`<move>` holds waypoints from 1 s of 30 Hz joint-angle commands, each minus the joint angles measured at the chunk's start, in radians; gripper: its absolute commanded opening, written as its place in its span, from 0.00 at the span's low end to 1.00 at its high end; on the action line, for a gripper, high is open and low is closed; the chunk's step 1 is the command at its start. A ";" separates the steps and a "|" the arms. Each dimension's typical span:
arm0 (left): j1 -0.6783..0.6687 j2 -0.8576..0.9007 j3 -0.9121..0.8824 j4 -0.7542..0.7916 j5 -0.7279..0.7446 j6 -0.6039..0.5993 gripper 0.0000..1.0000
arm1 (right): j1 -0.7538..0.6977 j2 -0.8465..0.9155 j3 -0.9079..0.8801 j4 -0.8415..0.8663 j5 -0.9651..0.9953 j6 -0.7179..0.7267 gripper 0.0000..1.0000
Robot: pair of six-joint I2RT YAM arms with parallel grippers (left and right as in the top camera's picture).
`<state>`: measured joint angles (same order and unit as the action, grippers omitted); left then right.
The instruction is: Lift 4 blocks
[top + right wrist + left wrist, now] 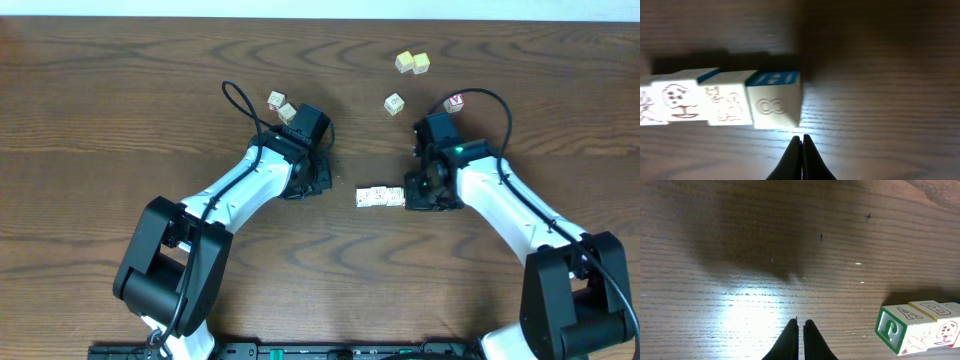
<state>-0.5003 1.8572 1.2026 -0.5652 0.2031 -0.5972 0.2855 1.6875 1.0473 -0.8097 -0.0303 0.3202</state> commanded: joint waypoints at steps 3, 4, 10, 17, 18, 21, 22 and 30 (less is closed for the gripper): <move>-0.001 0.006 -0.008 -0.003 -0.014 0.017 0.07 | -0.002 0.006 -0.029 0.005 -0.054 -0.022 0.01; -0.001 0.006 -0.008 -0.002 -0.013 0.017 0.08 | -0.002 0.006 -0.029 0.003 -0.053 -0.022 0.01; -0.001 0.006 -0.008 -0.002 -0.014 0.017 0.07 | -0.002 0.006 -0.042 0.006 -0.057 -0.021 0.01; -0.001 0.006 -0.008 0.003 -0.014 0.016 0.07 | -0.002 0.006 -0.107 0.070 -0.100 -0.021 0.01; -0.001 0.006 -0.008 0.003 -0.013 0.017 0.07 | -0.002 0.006 -0.112 0.080 -0.099 -0.018 0.01; -0.001 0.006 -0.008 0.002 -0.013 0.017 0.07 | -0.002 0.006 -0.127 0.105 -0.099 -0.013 0.01; -0.001 0.006 -0.008 0.002 -0.013 0.017 0.07 | -0.002 0.006 -0.130 0.110 -0.099 -0.010 0.01; -0.001 0.006 -0.008 0.002 -0.013 0.017 0.07 | -0.002 0.006 -0.143 0.171 -0.099 0.001 0.01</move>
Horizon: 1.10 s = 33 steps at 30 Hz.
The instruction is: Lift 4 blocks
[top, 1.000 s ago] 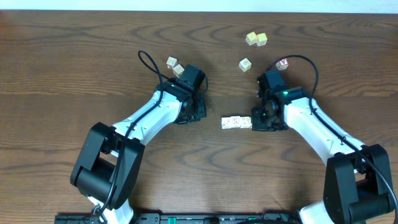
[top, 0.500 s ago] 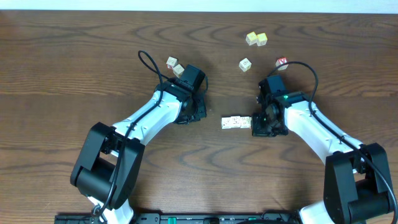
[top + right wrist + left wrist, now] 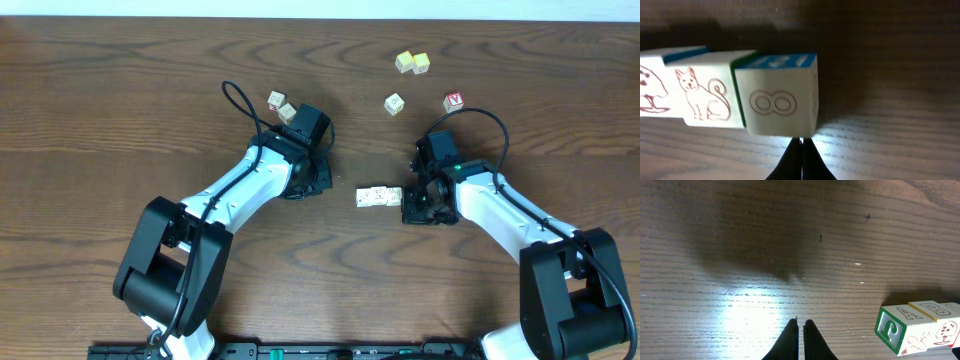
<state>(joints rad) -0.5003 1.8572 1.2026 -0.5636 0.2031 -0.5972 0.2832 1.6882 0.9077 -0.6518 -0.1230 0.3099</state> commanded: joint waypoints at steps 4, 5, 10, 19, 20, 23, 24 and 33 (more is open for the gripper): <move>-0.001 0.006 -0.008 0.001 -0.013 0.017 0.07 | 0.000 0.005 -0.004 0.016 -0.006 0.011 0.01; -0.001 0.006 -0.008 0.001 -0.014 0.017 0.07 | 0.000 0.005 -0.004 0.017 -0.006 0.011 0.01; -0.001 0.006 -0.008 0.004 -0.014 0.017 0.07 | 0.000 0.005 -0.004 0.024 -0.010 0.019 0.01; -0.001 0.006 -0.008 0.003 -0.014 0.017 0.07 | 0.000 0.005 -0.004 0.035 -0.010 0.031 0.01; -0.001 0.006 -0.008 0.003 -0.014 0.017 0.07 | 0.000 0.005 -0.004 0.035 -0.010 0.031 0.01; -0.001 0.006 -0.008 0.003 -0.014 0.017 0.07 | 0.000 0.005 -0.004 0.035 -0.010 0.031 0.01; -0.001 0.006 -0.008 0.003 -0.014 0.017 0.07 | 0.000 0.005 -0.004 0.036 -0.010 0.033 0.01; -0.001 0.006 -0.008 0.003 -0.014 0.017 0.07 | 0.007 0.005 -0.004 0.041 -0.018 0.035 0.01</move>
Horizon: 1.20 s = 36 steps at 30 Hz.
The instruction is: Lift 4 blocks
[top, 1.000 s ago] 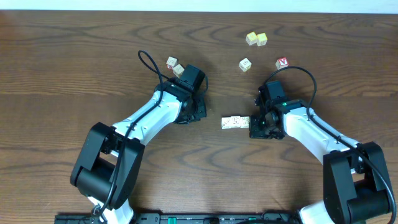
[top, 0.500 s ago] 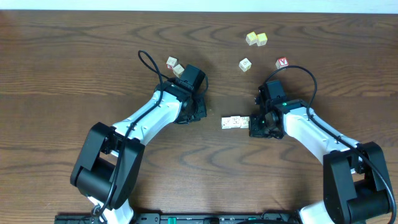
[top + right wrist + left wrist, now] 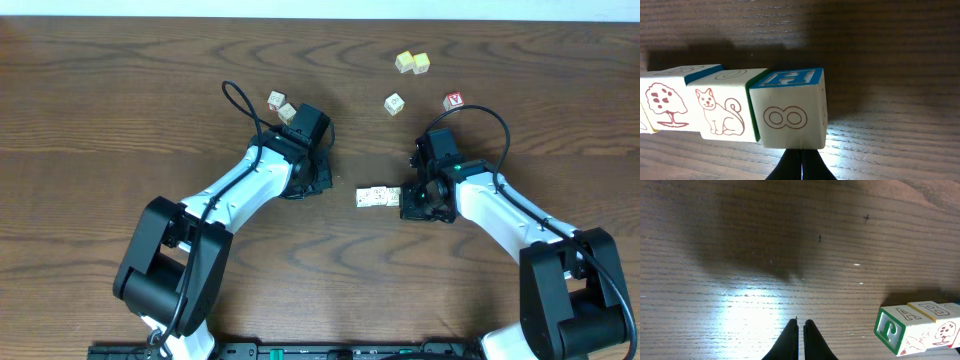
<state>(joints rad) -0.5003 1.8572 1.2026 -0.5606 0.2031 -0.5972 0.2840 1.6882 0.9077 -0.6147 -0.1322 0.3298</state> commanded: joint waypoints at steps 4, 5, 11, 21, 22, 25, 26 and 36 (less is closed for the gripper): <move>-0.001 0.006 -0.008 0.000 -0.014 0.017 0.07 | 0.014 0.005 -0.004 0.009 -0.008 0.032 0.01; -0.001 0.006 -0.008 0.000 -0.014 0.017 0.07 | 0.015 0.005 -0.004 0.009 -0.008 0.033 0.01; -0.001 0.006 -0.008 0.000 -0.014 0.017 0.07 | 0.017 0.005 0.003 0.008 -0.046 0.032 0.01; -0.001 0.006 -0.008 -0.011 -0.013 0.047 0.07 | -0.087 0.004 0.315 -0.356 -0.041 -0.093 0.01; -0.001 0.006 -0.008 -0.014 -0.013 0.047 0.07 | -0.105 0.004 0.325 -0.363 -0.041 -0.113 0.01; -0.013 0.006 -0.008 -0.014 -0.005 0.047 0.07 | -0.195 0.010 0.304 -0.325 -0.038 -0.164 0.01; -0.018 0.006 -0.008 -0.014 -0.006 0.047 0.07 | -0.205 0.011 0.293 -0.317 -0.037 -0.165 0.01; -0.102 0.051 -0.008 0.048 -0.005 0.019 0.07 | -0.230 0.014 0.063 -0.031 -0.168 -0.143 0.01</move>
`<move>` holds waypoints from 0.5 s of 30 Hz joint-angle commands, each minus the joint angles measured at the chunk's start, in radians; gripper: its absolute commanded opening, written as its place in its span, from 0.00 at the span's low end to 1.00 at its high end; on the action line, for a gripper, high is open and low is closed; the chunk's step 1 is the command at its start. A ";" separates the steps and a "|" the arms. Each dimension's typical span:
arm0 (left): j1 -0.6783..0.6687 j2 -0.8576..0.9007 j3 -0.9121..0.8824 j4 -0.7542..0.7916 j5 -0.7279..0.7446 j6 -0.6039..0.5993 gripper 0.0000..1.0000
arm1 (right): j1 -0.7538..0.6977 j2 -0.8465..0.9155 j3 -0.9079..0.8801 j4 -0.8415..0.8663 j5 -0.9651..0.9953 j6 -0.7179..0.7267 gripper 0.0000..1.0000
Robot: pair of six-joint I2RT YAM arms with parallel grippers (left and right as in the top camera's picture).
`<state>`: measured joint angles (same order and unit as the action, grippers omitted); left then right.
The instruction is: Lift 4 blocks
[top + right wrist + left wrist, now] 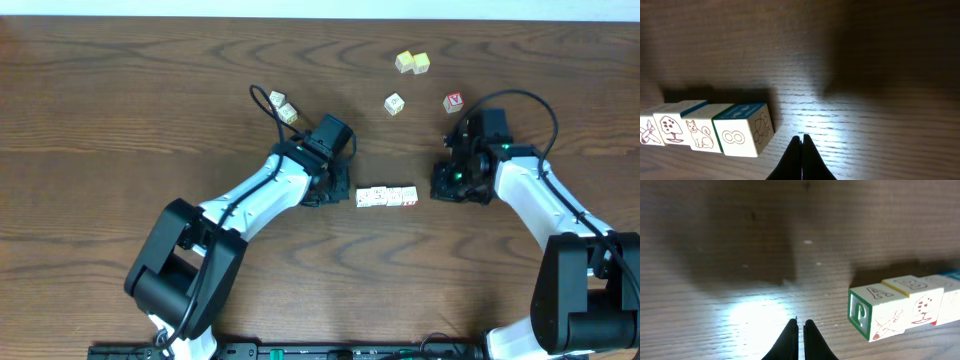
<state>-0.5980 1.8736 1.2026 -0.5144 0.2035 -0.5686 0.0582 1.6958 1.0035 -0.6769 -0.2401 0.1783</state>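
A row of several picture blocks lies end to end on the wooden table. Its left end is a green-edged block, and its right end is a blue-topped block with an 8. My left gripper is shut and empty, low over the wood a short way left of the green-edged block. It sits by the row's left end in the overhead view. My right gripper is shut and empty too, just right of the 8 block with a small gap, seen from overhead to the row's right.
Loose blocks lie at the back of the table: two cream ones behind the left arm, a yellow pair, a single cream block and a red-lettered one. The table's far edge runs along the top.
My right gripper was pressed against the 8 block's end face; it now stands back to the right with a gap. My left gripper has moved right, nearer the green-edged block.
My right gripper, shut, stood by the row's right end, then closer against the 8 block, then touching it. The left gripper stayed shut and still well left of the row. Now the right has drawn back and the left has come closer.
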 commanded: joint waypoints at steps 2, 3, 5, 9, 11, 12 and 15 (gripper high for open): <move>-0.004 0.060 -0.008 0.005 0.014 -0.012 0.07 | -0.004 0.006 -0.059 0.061 -0.061 0.020 0.01; -0.004 0.076 -0.008 0.011 0.031 -0.012 0.07 | -0.004 0.006 -0.072 0.081 -0.061 0.024 0.01; -0.004 0.093 -0.008 0.028 0.041 -0.012 0.07 | -0.004 0.006 -0.089 0.110 -0.061 0.048 0.01; -0.004 0.101 -0.008 0.072 0.085 -0.011 0.07 | 0.008 0.006 -0.139 0.183 -0.064 0.075 0.01; -0.004 0.101 -0.008 0.074 0.093 -0.011 0.07 | 0.021 0.006 -0.146 0.208 -0.064 0.092 0.01; -0.005 0.101 -0.008 0.073 0.095 -0.011 0.07 | 0.023 0.006 -0.146 0.212 -0.064 0.097 0.01; -0.014 0.101 -0.008 0.074 0.096 -0.011 0.07 | 0.024 0.006 -0.146 0.217 -0.064 0.101 0.01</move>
<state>-0.6044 1.9579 1.2022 -0.4408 0.2859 -0.5762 0.0742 1.6958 0.8616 -0.4660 -0.2951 0.2535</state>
